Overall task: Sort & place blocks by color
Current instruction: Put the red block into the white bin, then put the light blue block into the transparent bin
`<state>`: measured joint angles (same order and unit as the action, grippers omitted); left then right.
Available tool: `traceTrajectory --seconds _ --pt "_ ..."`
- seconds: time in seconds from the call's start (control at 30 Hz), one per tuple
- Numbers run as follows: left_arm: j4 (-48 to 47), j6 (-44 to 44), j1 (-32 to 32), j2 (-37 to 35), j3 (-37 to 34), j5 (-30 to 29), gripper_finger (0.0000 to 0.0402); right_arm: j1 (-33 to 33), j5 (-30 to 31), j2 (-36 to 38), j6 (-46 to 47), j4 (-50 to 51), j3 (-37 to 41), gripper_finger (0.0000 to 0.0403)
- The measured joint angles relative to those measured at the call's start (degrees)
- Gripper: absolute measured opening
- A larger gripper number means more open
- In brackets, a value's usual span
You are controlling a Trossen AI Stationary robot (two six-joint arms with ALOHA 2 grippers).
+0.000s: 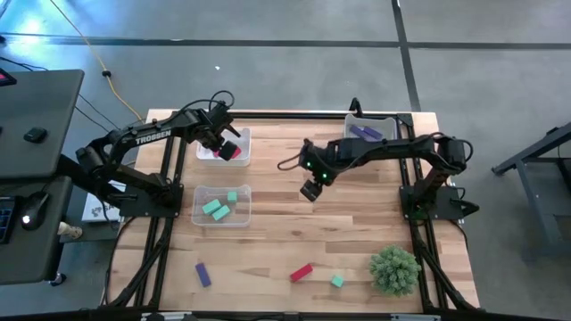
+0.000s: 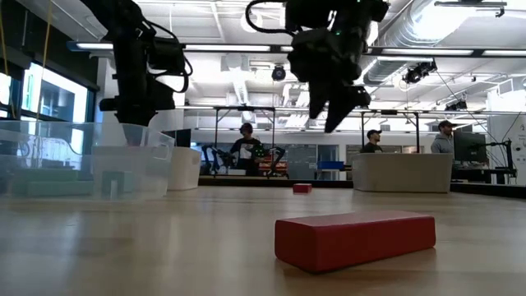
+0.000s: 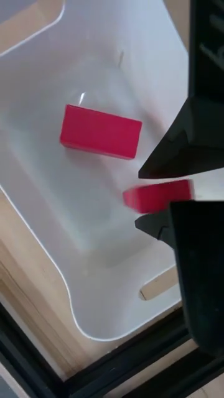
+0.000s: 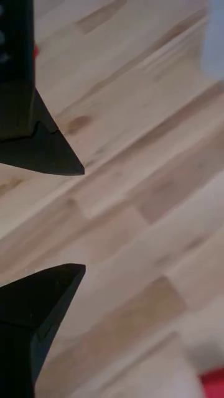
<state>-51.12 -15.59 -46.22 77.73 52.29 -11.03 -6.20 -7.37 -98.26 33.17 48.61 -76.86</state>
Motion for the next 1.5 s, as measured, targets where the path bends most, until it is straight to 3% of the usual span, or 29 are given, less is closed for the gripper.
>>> traceTrajectory --seconds 0.4,0.87,1.2,1.5 --pt "-0.1 2.4 0.0 0.0 0.1 0.0 0.0083 8.4 0.0 0.0 4.6 4.4 0.0 0.0234" --pt "-2.2 1.2 2.4 0.0 9.9 3.1 0.0083 19.4 -3.1 0.0 11.8 5.7 0.0 0.0234" --pt "-2.9 -6.1 12.1 0.0 14.0 6.2 0.0083 26.6 -5.2 0.0 14.3 6.5 0.0 0.0234" --pt "-5.6 -15.5 26.4 -0.2 14.0 5.6 0.0085 32.2 -1.2 0.0 20.8 6.4 0.0 0.0234"
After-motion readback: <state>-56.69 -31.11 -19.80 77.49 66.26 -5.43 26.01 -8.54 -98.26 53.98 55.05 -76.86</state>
